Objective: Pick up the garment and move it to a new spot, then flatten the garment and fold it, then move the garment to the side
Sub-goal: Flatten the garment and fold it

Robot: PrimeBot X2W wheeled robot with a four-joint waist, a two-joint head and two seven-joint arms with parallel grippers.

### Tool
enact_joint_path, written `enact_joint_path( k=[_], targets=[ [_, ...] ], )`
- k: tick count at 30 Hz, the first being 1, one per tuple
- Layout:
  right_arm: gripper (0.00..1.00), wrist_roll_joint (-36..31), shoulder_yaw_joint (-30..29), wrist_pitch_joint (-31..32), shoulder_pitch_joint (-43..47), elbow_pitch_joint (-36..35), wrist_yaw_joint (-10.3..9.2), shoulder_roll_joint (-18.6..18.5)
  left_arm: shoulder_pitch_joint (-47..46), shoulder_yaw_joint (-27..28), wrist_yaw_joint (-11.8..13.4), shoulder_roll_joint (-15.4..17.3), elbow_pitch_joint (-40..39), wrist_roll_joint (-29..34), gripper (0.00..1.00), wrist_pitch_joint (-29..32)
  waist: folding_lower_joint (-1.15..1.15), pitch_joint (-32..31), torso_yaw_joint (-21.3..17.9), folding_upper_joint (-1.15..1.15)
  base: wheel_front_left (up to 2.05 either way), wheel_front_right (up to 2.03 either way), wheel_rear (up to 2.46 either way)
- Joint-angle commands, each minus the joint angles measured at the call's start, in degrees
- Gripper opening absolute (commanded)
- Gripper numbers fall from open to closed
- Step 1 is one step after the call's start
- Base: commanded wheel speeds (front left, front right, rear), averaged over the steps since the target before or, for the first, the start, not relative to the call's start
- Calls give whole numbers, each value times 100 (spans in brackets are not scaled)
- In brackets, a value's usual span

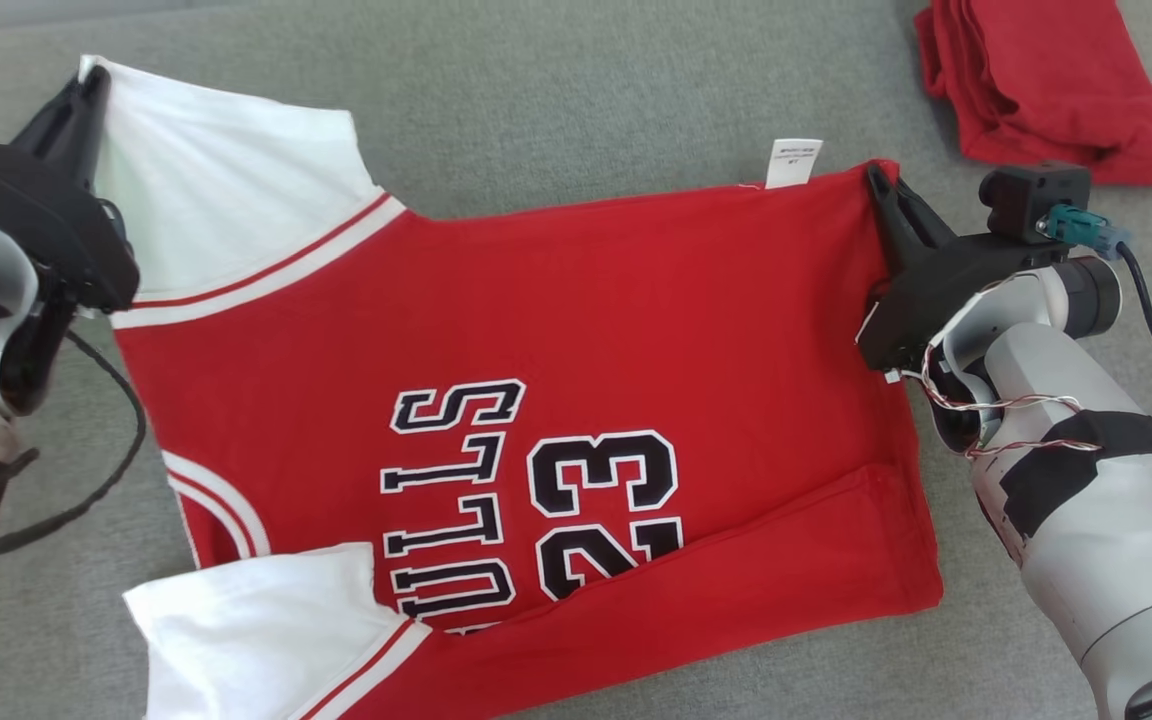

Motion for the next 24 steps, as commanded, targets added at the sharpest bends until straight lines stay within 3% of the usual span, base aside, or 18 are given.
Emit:
enact_joint_path(
  k=[1,14,24],
  targets=[
    [0,41,23,-55,-2,54,-2,-29,8,-57,17,1,-42,-10,0,-78,0,-110,73,0,0,0,0],
    [0,368,308,-357,736,-19,-2,-172,1225,-297,77,167,-1101,-226,0,-905,0,-838,281,0,0,0,0],
    [0,896,174,-567,1987,-740,-2,-605,3188,-207,775,428,-2807,-360,0,-1310,0,-1208,633,0,0,0,0]
  ],
)
